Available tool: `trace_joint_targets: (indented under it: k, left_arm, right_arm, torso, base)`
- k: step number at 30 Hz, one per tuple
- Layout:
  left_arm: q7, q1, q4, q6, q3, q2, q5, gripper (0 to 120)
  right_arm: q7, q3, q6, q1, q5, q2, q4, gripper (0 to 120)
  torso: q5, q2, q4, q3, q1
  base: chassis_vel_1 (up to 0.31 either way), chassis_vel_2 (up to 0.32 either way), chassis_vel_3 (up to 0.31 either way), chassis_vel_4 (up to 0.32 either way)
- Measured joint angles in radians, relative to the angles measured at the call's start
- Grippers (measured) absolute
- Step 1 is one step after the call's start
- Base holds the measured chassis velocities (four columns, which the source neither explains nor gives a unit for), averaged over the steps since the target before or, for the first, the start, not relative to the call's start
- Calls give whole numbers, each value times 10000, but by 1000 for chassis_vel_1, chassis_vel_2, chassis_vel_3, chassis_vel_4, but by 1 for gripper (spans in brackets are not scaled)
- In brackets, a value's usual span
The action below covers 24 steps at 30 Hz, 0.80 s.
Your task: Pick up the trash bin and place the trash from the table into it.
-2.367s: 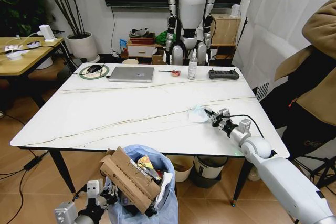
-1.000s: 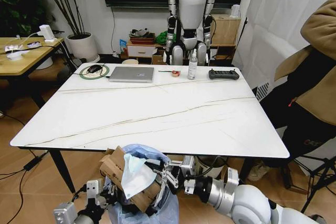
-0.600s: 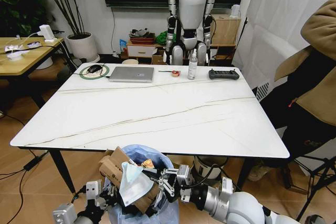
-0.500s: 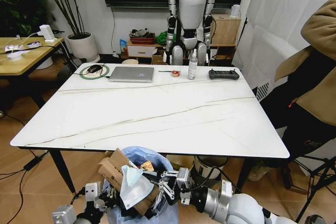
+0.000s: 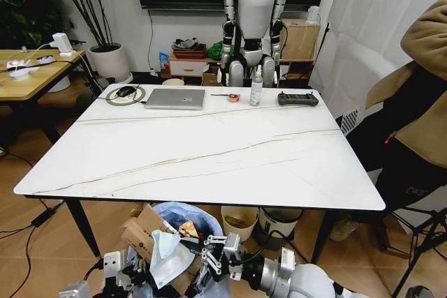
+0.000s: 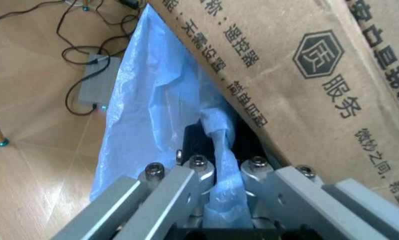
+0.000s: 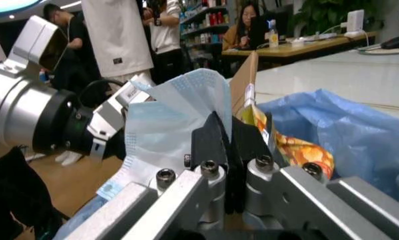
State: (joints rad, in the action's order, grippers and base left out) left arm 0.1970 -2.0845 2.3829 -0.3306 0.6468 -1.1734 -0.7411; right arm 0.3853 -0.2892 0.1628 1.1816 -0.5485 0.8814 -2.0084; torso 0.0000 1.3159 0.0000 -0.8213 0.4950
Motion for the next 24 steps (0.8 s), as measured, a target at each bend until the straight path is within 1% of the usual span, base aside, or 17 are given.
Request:
trace_joint_targets:
  k: [4,9,10,14,15,18,19,20,21,22,23,24]
  left_arm:
    - [58,-9,0,-2,-13,-18,-5,0]
    - [90,14,-43,-4,-93,-28,-2,0]
    - [90,14,-43,-4,-93,-28,-2,0]
    - [91,40,-90,-3,-122,-47,3,0]
    - [91,40,-90,-3,-122,-47,3,0]
    - [91,70,-125,-3,-168,-91,23,0]
    - [91,71,-126,-3,-169,-92,24,0]
    - [88,96,-145,2,-187,-105,31,0]
    - [88,105,-151,3,-191,-108,31,0]
    - [87,123,-159,4,-197,-110,32,0]
    - [87,123,-159,4,-197,-110,32,0]
    - [85,138,-163,7,-203,-112,32,0]
  right_arm:
    - [49,86,79,138,160,-19,119,0]
    - [101,296,207,382,362,-28,293,22]
    - [101,296,207,382,362,-28,293,22]
    - [112,374,224,518,370,-55,290,38]
    - [112,374,224,518,370,-55,290,38]
    - [112,405,232,540,370,-110,245,51]
    - [112,406,232,540,370,-112,243,51]
    - [104,414,231,540,365,-143,202,59]
    - [103,414,232,541,364,-151,189,61]
    - [100,419,232,548,360,-170,158,68]
    - [100,419,232,548,360,-170,158,68]
    - [99,425,231,562,359,-183,142,71]
  torso:
    - [0,0,0,0,0]
    - [0,0,0,0,0]
    - [0,0,0,0,0]
    - [0,0,-1,0,0]
    - [0,0,-1,0,0]
    - [0,0,-1,0,0]
    - [0,0,-1,0,0]
    - [0,0,-1,0,-1]
    - [0,0,0,0,0]
    - [0,0,0,0,-1]
    - [0,0,0,0,-1]
    - [0,0,0,0,0]
  base:
    - [0,0,0,0]
    - [0,0,0,0]
    - [0,0,0,0]
    - [0,0,0,0]
    - [0,0,0,0]
    - [0,0,0,0]
    - [0,0,0,0]
    - [0,0,0,0]
    - [0,0,0,0]
    - [0,0,0,0]
    - [0,0,0,0]
    - [0,0,0,0]
